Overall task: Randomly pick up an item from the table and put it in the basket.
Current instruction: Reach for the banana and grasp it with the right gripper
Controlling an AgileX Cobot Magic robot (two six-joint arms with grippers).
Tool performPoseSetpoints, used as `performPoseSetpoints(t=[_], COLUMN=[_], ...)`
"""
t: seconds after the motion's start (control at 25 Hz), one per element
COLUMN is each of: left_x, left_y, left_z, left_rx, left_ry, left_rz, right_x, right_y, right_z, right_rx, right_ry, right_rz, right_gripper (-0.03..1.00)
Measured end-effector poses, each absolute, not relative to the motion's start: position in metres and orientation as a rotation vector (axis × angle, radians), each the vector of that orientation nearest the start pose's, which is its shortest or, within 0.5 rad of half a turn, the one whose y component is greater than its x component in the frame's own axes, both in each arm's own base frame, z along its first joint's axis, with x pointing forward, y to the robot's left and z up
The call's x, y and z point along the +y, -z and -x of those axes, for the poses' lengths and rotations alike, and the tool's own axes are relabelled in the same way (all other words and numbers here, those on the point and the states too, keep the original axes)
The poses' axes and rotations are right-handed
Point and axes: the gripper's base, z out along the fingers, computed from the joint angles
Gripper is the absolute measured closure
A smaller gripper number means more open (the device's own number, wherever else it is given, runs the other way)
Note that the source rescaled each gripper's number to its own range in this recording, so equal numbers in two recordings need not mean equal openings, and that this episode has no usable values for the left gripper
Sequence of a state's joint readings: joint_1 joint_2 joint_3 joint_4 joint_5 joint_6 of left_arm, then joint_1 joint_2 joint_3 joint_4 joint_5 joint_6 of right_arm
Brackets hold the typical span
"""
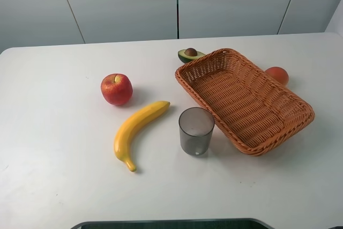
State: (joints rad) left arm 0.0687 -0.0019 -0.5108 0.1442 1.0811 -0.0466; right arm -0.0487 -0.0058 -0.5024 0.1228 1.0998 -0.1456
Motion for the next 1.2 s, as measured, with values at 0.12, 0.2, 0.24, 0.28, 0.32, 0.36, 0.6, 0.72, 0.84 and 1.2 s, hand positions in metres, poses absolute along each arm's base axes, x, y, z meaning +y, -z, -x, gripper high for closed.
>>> performPoseSetpoints(t=[0.12,0.2,0.24,0.28,0.32,0.36,0.6,0.72,0.84,1.2], left_x=[0.0110,0.0110,0.0110,0.0110,0.0110,0.0110,0.0110,0.0110,0.0110,0.0110], left_y=[-0.2793,-0.2793,-0.2793,-0.2793,-0.2793,-0.2793,-0.2793,-0.2793,-0.2793,-0.2793], left_z=[0.0085,0.0085,0.0085,0.0085,0.0085,0.0085,0.0085,0.0085,0.0085,0.0085], left_rx=[2.045,2.045,2.045,2.045,2.045,2.045,2.045,2.045,2.045,2.045], left_ry=[-0.186,-0.186,-0.186,-0.186,-0.186,-0.186,-0.186,-0.186,-0.186,-0.186], left_rz=[0.128,0.128,0.128,0.128,0.128,0.128,0.128,0.128,0.128,0.128], right_x=[0.0103,0.0103,0.0103,0.0103,0.0103,0.0103,0.0103,0.0103,0.0103,0.0103], right_y=[-0.2753,-0.2753,-0.2753,-0.2753,-0.2753,-0.2753,-0.2753,-0.2753,-0.2753,-0.2753], right_z=[0.0076,0.0076,0.0076,0.0076,0.0076,0.0076,0.0076,0.0076,0.0076,0.0076], right_rx=[2.066,2.066,2.066,2.066,2.066,2.066,2.066,2.066,2.066,2.066], right_ry=[-0.028,-0.028,-0.028,-0.028,-0.028,-0.028,-0.028,-0.028,-0.028,-0.028], right_rz=[0.109,0.109,0.109,0.109,0.109,0.109,0.109,0.109,0.109,0.109], right_gripper=[-0.03,-0.03,-0.03,-0.03,-0.03,-0.03,-0.03,-0.03,-0.03,-0.03])
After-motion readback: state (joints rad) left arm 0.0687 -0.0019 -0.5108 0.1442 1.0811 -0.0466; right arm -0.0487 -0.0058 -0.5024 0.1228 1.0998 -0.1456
